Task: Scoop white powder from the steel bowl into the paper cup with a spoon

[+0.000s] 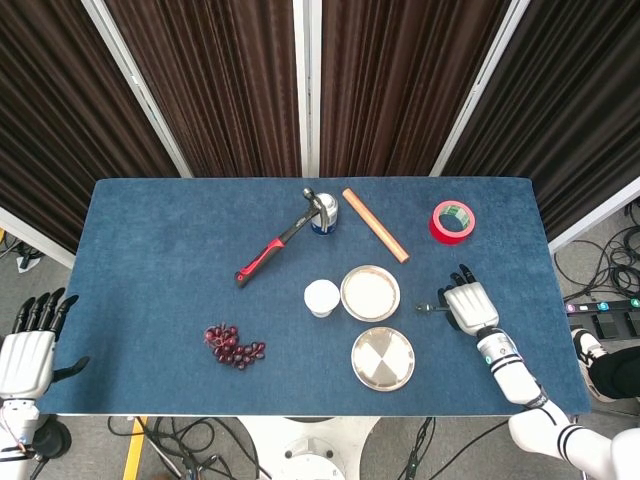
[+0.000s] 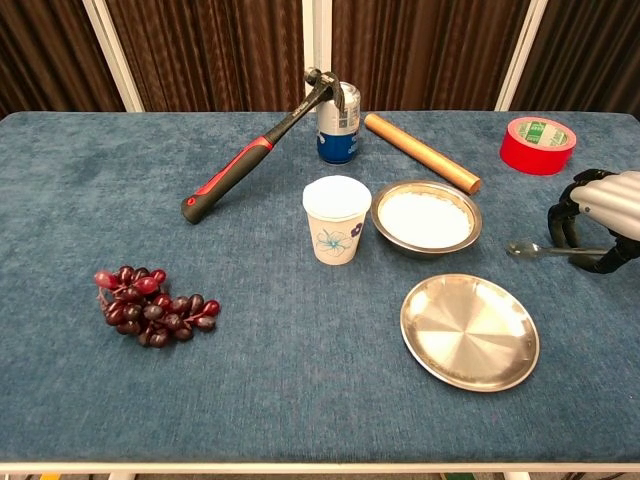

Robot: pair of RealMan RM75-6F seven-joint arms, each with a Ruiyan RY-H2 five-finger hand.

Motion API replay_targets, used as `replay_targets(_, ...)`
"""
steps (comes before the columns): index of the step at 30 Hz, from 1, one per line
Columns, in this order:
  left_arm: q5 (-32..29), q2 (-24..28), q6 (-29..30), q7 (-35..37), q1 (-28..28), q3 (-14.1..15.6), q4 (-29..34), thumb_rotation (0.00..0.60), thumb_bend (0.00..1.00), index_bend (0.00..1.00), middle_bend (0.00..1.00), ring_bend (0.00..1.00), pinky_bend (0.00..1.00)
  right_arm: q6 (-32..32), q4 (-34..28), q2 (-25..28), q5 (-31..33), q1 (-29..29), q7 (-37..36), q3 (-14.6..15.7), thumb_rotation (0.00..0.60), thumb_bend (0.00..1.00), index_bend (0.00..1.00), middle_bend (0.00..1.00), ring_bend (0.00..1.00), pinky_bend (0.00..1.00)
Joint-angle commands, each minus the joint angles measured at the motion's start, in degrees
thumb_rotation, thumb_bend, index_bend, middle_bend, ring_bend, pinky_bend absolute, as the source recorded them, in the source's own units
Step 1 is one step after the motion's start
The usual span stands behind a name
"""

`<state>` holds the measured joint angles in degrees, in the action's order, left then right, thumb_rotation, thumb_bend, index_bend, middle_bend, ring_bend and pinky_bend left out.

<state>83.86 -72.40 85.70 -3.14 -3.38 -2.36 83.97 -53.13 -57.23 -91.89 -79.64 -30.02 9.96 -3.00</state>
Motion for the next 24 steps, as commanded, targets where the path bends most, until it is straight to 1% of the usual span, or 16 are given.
replay_targets(1,-0.03,-0.18,0.09,0.19,0.19,0.13,-0.37,0.600,0.07,0.18,0.15,0.04,0.05,0.07,0.34,-0.21,0.05,-0.04,-0.20,0.03,0.600,0.29,0.50,0.50,0.18,0.01)
replay_targets(10,0.08,-0.27,0.29,0.27,0.26,0.07,-0.47,0.600,0.07,0.18,0.15,0.04,0.05,0.02,0.71,-0.44,-0.15,-0.13,-1.38,0.19,0.600,0.32,0.54,0.53,0.20,0.02)
replay_targets(14,0.08,-0.24,0.64,0.19,0.41,-0.02,-0.20,0.600,0.07,0.18,0.15,0.04,0.05,-0.14,-0.67,0.78,-0.53,-0.28,-1.09,0.34,0.600,0.33,0.57,0.54,0.21,0.02)
replay_targets(17,0.13,-0.32,0.77,0.27,0.55,0.07,-0.28,0.600,0.07,0.18,0.15,0.04,0.05,-0.18,-3.24,3.16,-0.85,-0.71,0.27,0.28,0.600,0.33,0.57,0.55,0.21,0.02)
replay_targets(24,0.53,-0.31,1.47,0.90,0.62,-0.21,-0.60,0.600,0.07,0.18,0.15,0.04,0.05,2.88,-14.97,13.63,-0.80,-3.92,3.52,-1.07,0.600,0.33,0.61,0.57,0.24,0.02)
